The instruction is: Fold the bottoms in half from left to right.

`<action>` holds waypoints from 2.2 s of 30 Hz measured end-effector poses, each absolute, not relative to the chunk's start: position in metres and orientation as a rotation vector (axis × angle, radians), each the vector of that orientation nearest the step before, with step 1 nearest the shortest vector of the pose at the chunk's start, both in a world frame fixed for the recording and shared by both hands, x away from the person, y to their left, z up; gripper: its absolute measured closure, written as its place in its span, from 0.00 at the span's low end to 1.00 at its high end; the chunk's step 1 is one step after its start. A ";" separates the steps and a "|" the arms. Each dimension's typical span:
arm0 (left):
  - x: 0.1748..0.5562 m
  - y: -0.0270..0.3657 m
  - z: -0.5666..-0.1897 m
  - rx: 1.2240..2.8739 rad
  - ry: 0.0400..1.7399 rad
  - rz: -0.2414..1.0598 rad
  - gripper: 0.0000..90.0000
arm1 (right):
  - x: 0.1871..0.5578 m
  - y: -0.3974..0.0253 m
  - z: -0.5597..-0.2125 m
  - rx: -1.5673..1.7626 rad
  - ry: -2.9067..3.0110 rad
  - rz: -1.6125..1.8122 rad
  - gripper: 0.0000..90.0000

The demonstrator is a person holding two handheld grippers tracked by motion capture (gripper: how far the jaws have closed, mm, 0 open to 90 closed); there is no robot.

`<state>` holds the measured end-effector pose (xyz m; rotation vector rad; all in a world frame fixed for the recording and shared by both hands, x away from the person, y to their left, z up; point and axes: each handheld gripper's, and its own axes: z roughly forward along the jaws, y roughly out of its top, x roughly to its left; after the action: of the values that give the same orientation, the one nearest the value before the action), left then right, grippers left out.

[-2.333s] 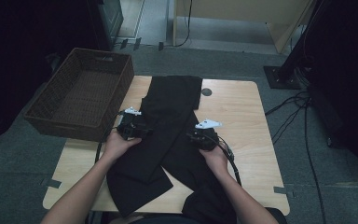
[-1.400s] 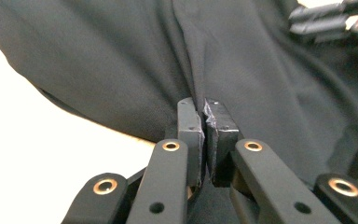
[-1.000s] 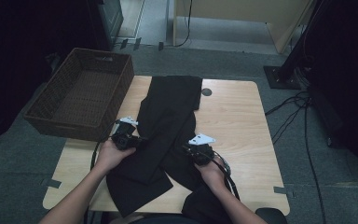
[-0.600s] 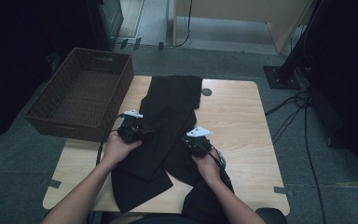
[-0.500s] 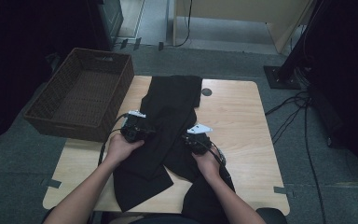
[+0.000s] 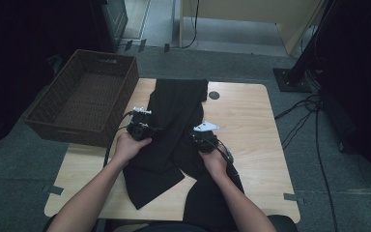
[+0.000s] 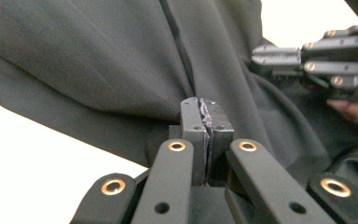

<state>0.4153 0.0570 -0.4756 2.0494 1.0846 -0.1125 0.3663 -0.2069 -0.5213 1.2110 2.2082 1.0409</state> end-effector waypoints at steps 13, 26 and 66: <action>0.408 0.044 -0.462 2.054 1.065 -0.089 0.99 | 0.305 -0.182 -0.521 1.112 2.346 1.158 0.88; 0.401 0.064 -0.467 2.118 1.062 0.028 0.58 | 0.300 -0.182 -0.521 1.090 2.360 1.156 0.88; 0.361 0.004 -0.479 2.123 0.880 -0.291 1.00 | 0.339 -0.229 -0.485 1.291 2.130 1.239 0.62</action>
<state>0.3614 0.0041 -0.4793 2.1230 0.8803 -0.2914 0.3387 -0.2293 -0.4847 1.2908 2.1299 1.2392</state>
